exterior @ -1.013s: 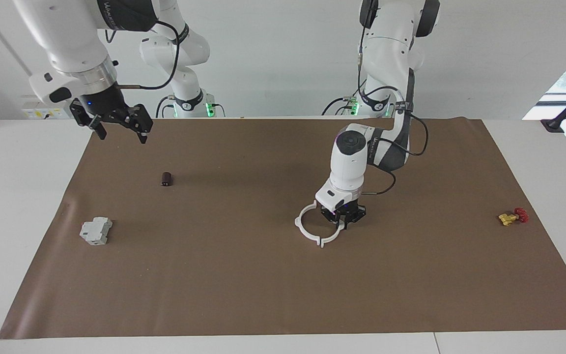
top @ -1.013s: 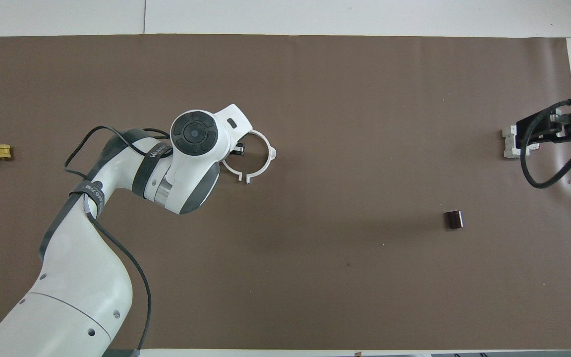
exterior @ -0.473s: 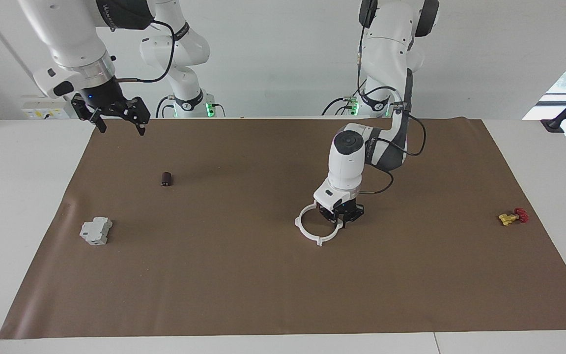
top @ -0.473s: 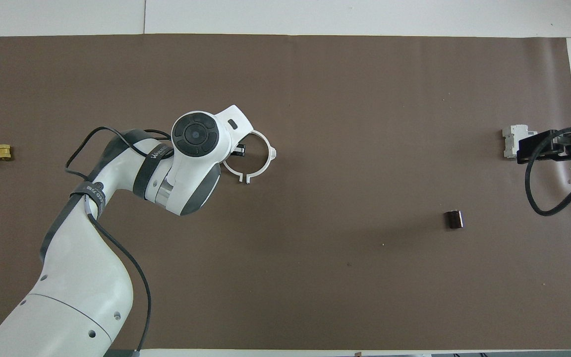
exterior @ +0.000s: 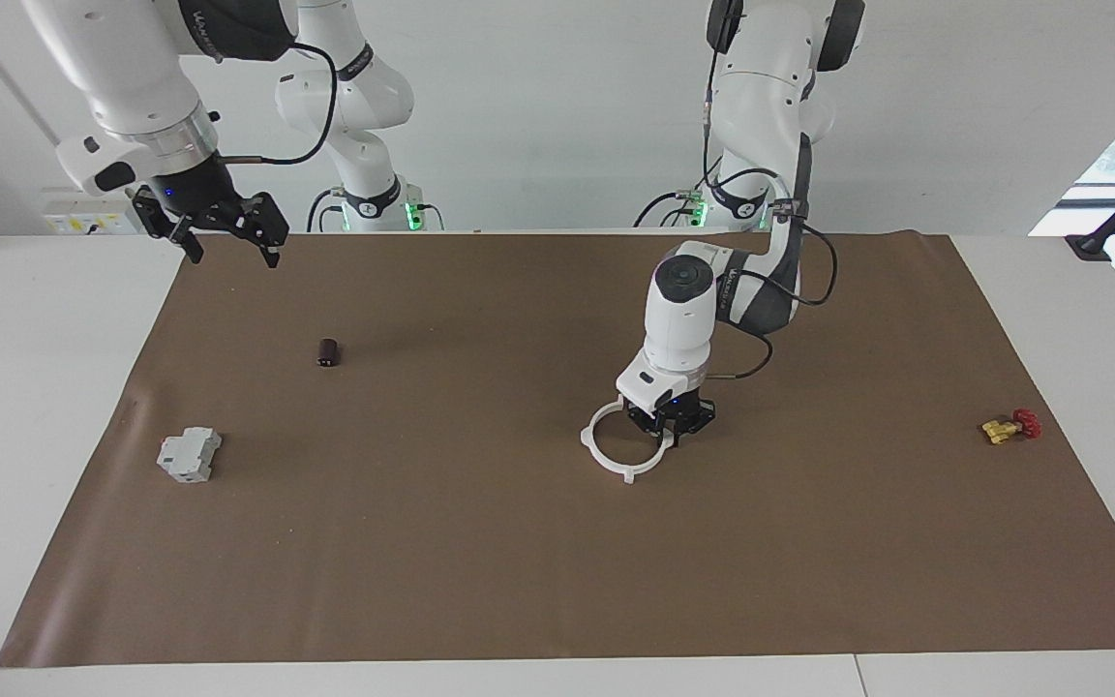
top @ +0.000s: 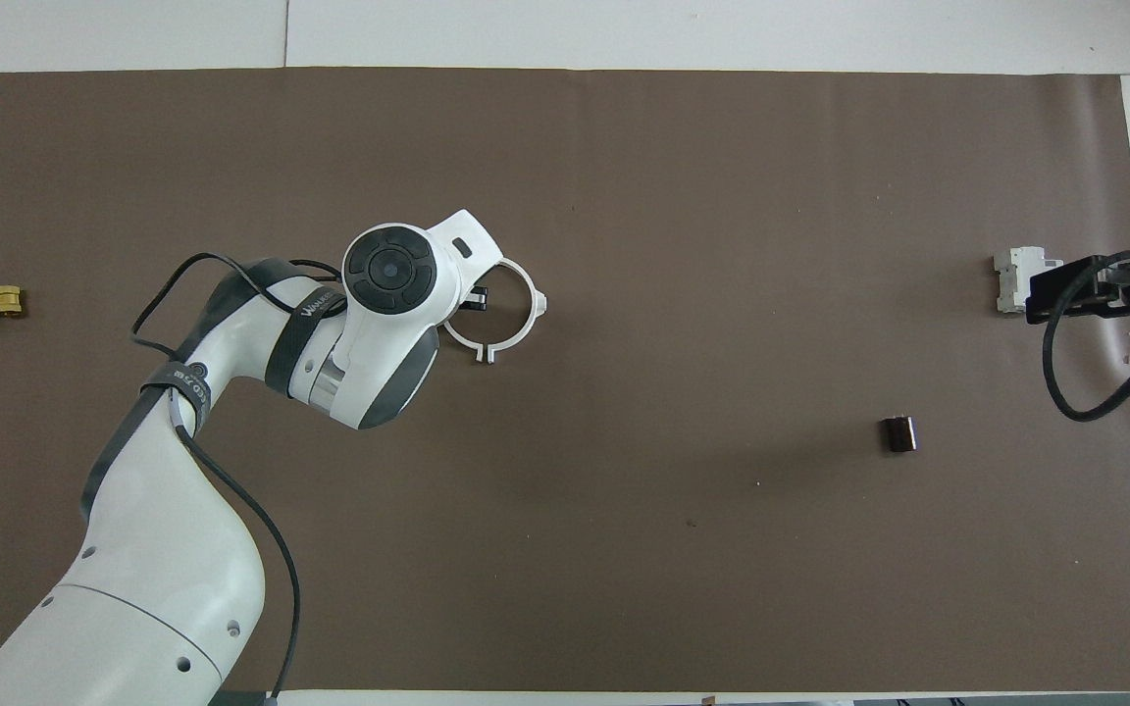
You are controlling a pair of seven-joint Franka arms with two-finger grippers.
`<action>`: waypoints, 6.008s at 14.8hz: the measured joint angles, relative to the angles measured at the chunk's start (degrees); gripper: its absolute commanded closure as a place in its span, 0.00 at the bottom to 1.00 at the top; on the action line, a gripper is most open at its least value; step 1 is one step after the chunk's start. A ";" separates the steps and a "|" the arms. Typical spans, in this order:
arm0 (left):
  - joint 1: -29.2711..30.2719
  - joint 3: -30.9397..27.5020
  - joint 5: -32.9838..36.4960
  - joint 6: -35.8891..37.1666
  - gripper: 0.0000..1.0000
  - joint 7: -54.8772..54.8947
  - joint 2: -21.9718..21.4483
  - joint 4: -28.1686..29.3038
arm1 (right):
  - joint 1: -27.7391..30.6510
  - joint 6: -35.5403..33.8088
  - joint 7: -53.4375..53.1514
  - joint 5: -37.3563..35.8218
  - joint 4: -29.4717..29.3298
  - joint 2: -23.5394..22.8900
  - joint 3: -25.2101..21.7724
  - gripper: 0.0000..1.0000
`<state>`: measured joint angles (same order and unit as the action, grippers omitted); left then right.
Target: Assemble drain pipe with both arms
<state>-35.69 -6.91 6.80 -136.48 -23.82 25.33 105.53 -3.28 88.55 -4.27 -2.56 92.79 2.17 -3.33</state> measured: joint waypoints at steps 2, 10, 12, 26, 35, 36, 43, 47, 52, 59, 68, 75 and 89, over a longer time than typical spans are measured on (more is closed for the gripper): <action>-0.14 0.01 0.02 0.00 1.00 -0.61 -0.05 0.08 | 0.00 -0.17 0.00 0.00 -0.22 -0.13 -0.01 0.00; -0.51 0.02 0.03 -0.03 1.00 -2.02 -0.45 0.69 | 0.09 -0.63 0.00 0.00 -0.42 0.02 -0.66 0.00; -0.61 0.02 0.03 -0.17 1.00 -2.14 -0.53 0.85 | 0.22 -0.69 0.02 0.00 -0.41 0.16 -1.91 0.00; -0.62 -0.03 0.03 -3.47 1.00 -2.09 -0.70 1.81 | 0.44 -0.82 0.07 0.19 -0.18 1.00 -2.37 0.00; -0.62 -0.03 0.03 -3.66 0.10 -2.11 -0.67 1.89 | 0.38 -0.93 0.07 0.20 0.09 0.89 -2.32 0.00; -0.62 -0.03 0.03 -3.94 0.04 -2.12 -0.66 1.99 | 0.38 -0.93 0.07 0.21 0.09 0.89 -2.32 0.00; 0.84 -0.57 0.03 -4.60 0.00 -2.15 -1.82 1.97 | 0.38 -0.93 0.07 0.22 0.09 0.89 -2.32 0.00; 8.11 -0.75 0.03 1.38 0.00 1.95 -7.21 2.14 | 0.38 -0.93 0.07 0.22 0.09 0.89 -2.32 0.00; 18.72 -0.81 -0.41 9.78 0.00 12.13 -13.90 2.68 | 0.38 -0.93 0.07 0.22 0.10 0.89 -2.32 0.00; 29.28 -0.98 -6.88 21.12 0.00 26.33 -19.88 -1.14 | 0.37 -0.93 0.07 0.22 0.10 0.89 -2.32 0.00; 36.84 -1.21 -8.25 38.99 0.00 31.86 -22.96 -13.08 | 0.37 -0.93 0.07 0.22 0.10 0.89 -2.32 0.00; 36.77 -1.16 -8.33 40.22 0.00 31.86 -25.11 -11.85 | 0.37 -0.93 0.07 0.22 0.10 0.89 -2.32 0.00; 33.30 -0.26 -6.49 40.42 0.00 28.93 -26.36 -11.84 | 0.37 -0.93 0.07 0.22 0.10 0.89 -2.32 0.00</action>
<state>-2.39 -7.17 0.31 -96.07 5.11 -1.03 93.70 -2.91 87.62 -4.21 -2.34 92.89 3.06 -5.65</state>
